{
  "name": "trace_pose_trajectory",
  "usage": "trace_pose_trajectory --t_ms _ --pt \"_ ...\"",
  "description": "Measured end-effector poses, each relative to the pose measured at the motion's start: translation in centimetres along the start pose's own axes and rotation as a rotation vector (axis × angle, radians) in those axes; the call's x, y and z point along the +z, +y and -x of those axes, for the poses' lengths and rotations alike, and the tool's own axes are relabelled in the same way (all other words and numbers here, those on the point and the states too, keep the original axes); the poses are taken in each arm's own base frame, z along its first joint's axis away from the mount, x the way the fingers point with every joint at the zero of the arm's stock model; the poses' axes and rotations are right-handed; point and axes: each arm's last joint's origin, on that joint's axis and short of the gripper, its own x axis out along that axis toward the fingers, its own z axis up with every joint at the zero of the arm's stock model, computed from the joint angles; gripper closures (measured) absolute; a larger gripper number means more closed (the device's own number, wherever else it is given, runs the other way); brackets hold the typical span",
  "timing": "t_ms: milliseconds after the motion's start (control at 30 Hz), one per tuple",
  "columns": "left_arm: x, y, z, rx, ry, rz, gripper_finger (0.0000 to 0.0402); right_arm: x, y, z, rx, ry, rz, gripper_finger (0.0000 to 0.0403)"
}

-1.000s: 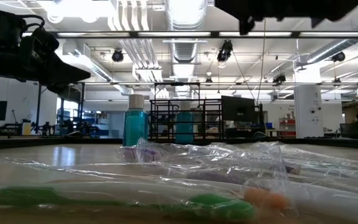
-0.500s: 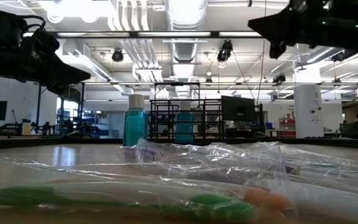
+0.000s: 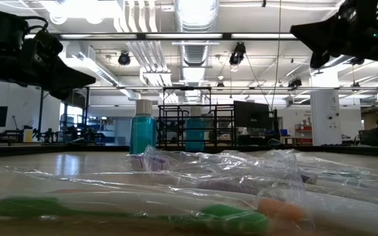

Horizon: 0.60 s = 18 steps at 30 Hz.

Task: Pick & Place toothbrushing station
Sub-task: Put the blue mouthwash into the wire organizer

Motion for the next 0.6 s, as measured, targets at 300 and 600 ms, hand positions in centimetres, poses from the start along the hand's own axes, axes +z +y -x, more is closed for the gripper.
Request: trace_pose_trajectory --t_ms 300,600 --pt "0.1 0.0 0.0 0.002 -0.011 0.021 0.0396 0.8 0.4 0.5 0.030 -0.061 0.069 0.0394" --pt "0.2 0.1 0.0 0.028 -0.020 0.019 0.0396 0.7 0.9 1.4 0.045 -0.018 0.120 0.0394"
